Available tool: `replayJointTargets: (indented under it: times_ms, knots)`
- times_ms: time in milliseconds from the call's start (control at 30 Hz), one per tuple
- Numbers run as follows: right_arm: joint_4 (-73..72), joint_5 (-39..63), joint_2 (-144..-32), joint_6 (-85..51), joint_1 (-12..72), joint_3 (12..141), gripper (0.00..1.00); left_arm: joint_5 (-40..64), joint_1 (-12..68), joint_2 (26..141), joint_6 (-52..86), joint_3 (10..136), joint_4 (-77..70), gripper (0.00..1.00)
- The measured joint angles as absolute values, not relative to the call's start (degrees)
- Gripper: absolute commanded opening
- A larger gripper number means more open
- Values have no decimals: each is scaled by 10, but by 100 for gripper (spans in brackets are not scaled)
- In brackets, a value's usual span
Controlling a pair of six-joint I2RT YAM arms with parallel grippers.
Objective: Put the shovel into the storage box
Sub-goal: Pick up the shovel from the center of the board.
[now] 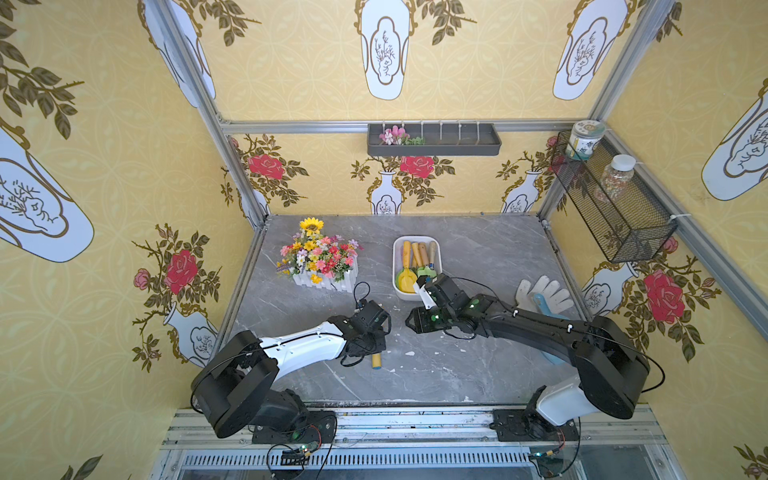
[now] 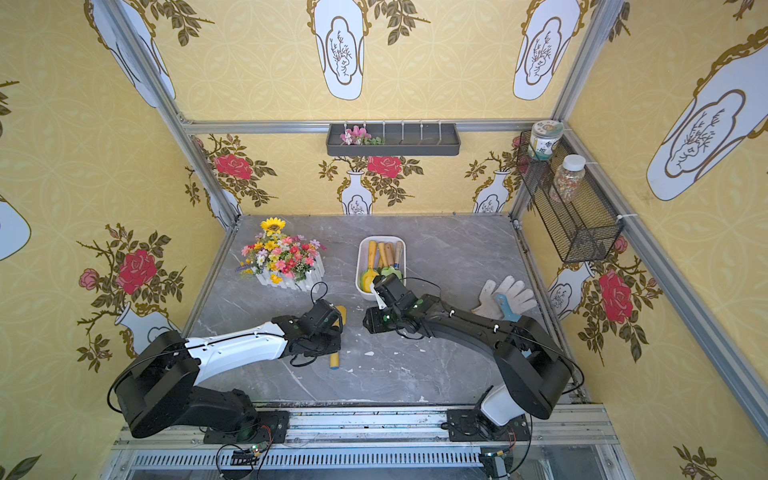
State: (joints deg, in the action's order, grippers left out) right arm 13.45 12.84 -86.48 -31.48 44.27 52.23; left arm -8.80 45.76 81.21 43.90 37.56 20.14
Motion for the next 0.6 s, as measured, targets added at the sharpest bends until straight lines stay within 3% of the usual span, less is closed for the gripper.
replayJointTargets:
  times_ms: [200,600]
  knots:
    - [135,123,-855,-315,433,520,48,-81,458,773,442,368,216,6]
    - [105,176,-822,-332,392,482,49,-65,458,682,443,404,238,5]
